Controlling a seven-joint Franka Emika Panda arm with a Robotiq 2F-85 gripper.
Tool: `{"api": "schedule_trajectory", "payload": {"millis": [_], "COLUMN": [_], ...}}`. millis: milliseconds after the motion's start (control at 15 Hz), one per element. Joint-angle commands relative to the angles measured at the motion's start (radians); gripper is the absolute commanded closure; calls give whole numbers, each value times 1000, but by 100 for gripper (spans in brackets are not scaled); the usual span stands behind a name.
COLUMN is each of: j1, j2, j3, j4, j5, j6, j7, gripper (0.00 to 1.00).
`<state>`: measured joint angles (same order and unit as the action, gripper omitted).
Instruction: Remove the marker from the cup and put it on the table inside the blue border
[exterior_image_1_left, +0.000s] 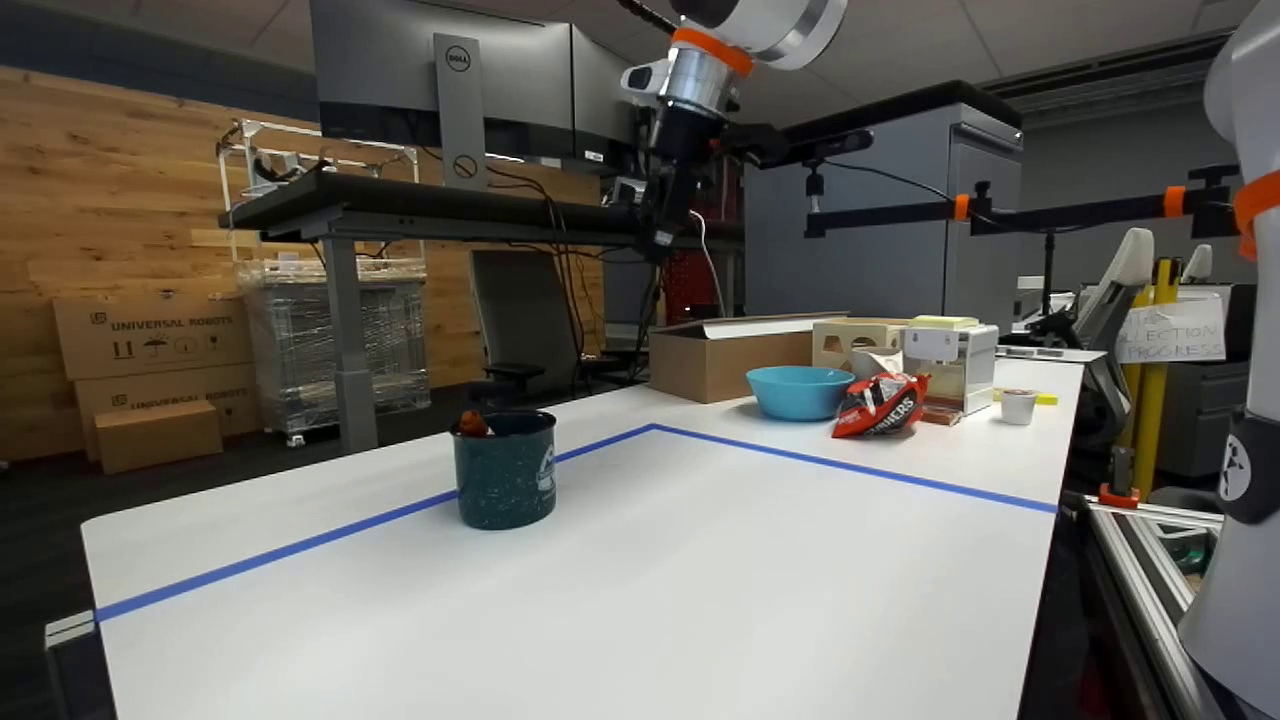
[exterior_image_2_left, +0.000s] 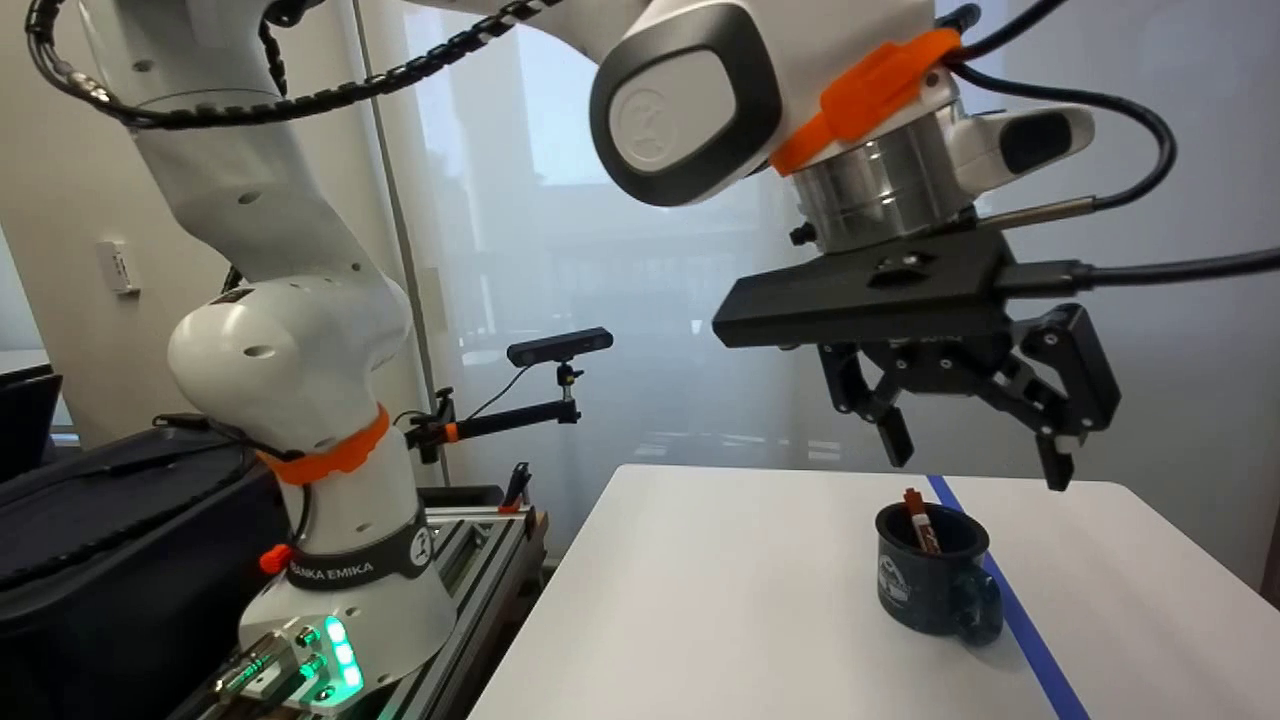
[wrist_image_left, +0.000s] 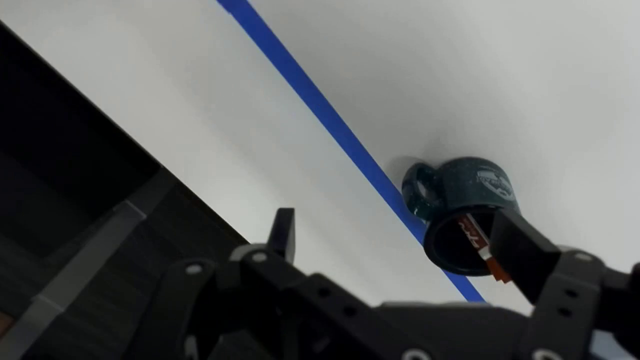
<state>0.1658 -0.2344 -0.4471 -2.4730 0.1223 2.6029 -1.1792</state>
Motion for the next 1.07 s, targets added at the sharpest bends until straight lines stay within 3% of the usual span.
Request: {"api": "schedule_trajectory", "payload": {"millis": [0,200,333,733,800,1000], "j1": [-32,16,-13,-14,36,56], "j2": [27,49,44,87,100,131], "j3": [52,25,61,136,93,88], "j4": [18,46,36,49,55,70], "j5": [92,161,171,413,441,562], "j6": [-1,-2,8,57,64,58], "j7": [-90,-179,-190,-394,-424,-545], "gripper": [0,0,0,0,0,0]}}
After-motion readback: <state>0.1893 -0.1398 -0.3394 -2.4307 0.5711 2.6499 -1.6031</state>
